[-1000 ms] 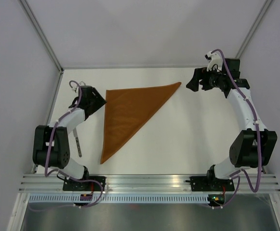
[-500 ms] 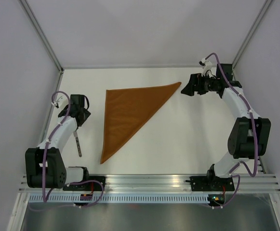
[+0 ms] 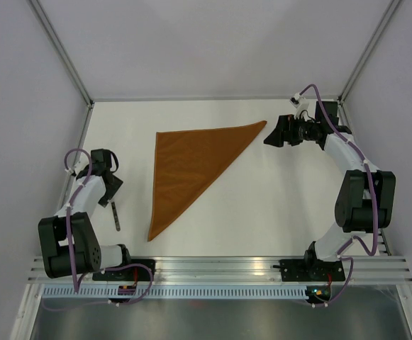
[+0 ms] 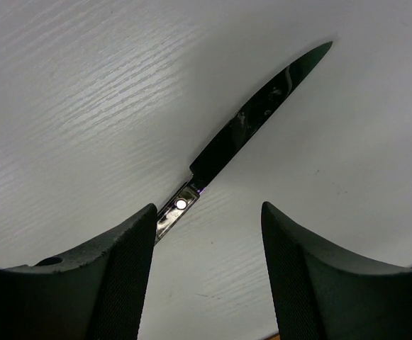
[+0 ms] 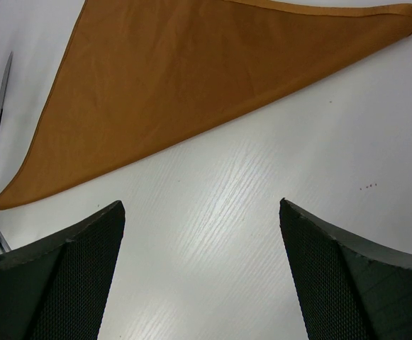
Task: Fold the napkin, place the utensils inside, and roll it up
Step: Grab a utensil with the left arm
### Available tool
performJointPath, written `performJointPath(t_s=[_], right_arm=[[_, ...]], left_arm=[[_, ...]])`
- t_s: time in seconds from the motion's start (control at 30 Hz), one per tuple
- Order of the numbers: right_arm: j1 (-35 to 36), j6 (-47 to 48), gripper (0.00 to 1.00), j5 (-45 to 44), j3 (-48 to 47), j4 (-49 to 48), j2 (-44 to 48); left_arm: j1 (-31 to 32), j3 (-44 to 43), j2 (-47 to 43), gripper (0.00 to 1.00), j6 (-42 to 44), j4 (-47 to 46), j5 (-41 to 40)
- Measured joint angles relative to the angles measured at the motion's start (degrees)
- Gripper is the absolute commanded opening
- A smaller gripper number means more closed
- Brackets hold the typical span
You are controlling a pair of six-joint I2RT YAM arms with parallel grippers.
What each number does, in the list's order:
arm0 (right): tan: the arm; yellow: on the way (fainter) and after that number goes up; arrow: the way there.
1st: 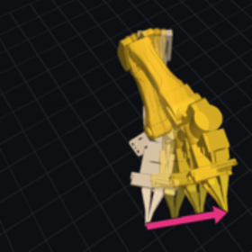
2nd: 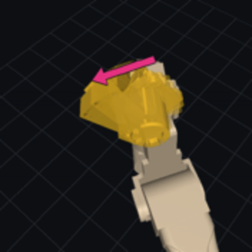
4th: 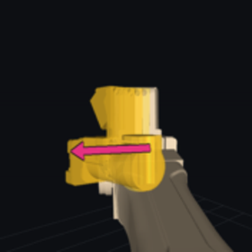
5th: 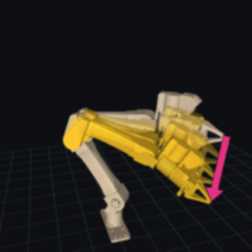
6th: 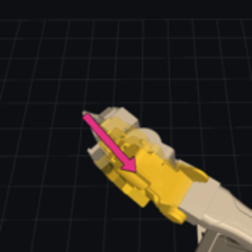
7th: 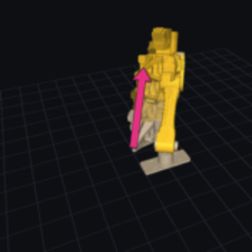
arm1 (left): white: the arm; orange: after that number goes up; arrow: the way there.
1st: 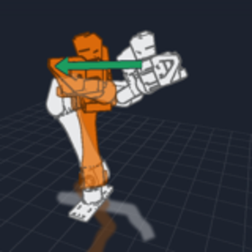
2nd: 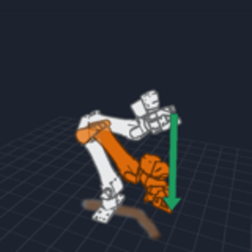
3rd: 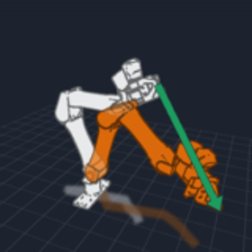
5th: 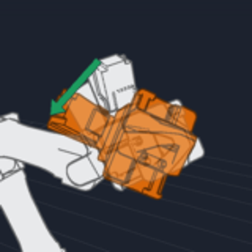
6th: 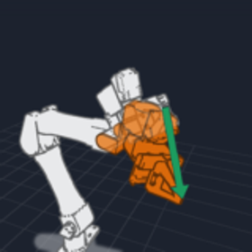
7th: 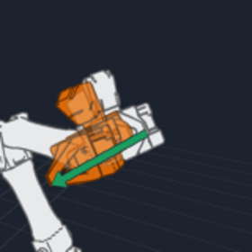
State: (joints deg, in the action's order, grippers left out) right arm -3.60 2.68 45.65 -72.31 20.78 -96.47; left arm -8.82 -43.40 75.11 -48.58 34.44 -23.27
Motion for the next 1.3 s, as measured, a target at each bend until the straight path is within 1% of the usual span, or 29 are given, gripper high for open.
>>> performJointPath(t_s=[0.43,0.53,0.57,0.63,0.67,0.73,0.77,0.83,0.87,1.07,1.3], right_arm=[[0.0,-1.03,0.94,0.94,1.05,-1.46,0.0],[0.0,-1.07,0.94,0.94,1.05,-1.57,0.0],[0.0,-1.11,0.94,0.94,1.05,-1.62,0.0],[0.0,-1.16,0.94,0.94,1.05,-1.66,0.0],[0.0,-1.18,0.94,0.94,1.05,-1.7,0.0],[0.0,-1.18,0.94,0.94,1.05,-1.75,-0.02],[0.0,-1.2,0.94,0.94,1.05,-1.77,-0.02],[0.0,-1.22,0.94,0.94,1.05,-1.77,-0.07],[0.0,-1.27,0.94,0.94,1.05,-1.79,-0.09],[0.0,-1.7,0.94,0.96,1.05,-1.99,-0.37],[0.0,-2.25,0.95,1.01,1.05,-2.14,-0.87]], left_arm=[[-1.46,3.91,4.66,0.59,-0.04,-1.14,2.8],[-1.62,3.87,5.22,0.55,-0.04,-2.49,3.02],[-1.62,3.82,5.42,0.54,-0.04,-2.99,3.06],[-1.62,3.5,5.9,0.48,-0.04,-3.43,3.08],[-1.62,3.37,6.12,0.43,-0.02,-3.65,3.08],[-1.68,3.04,6.62,0.39,0.0,-4.09,3.02],[-1.68,2.84,6.86,0.36,0.07,-4.28,2.99],[-1.73,2.64,7.19,0.34,0.28,-4.68,2.95],[-1.73,2.47,7.41,0.31,0.42,-4.79,2.95],[-1.73,0.09,10.23,0.27,1.88,-5.95,3.72],[-1.77,-4.46,14.95,0.27,4.68,-8.09,6.01]])
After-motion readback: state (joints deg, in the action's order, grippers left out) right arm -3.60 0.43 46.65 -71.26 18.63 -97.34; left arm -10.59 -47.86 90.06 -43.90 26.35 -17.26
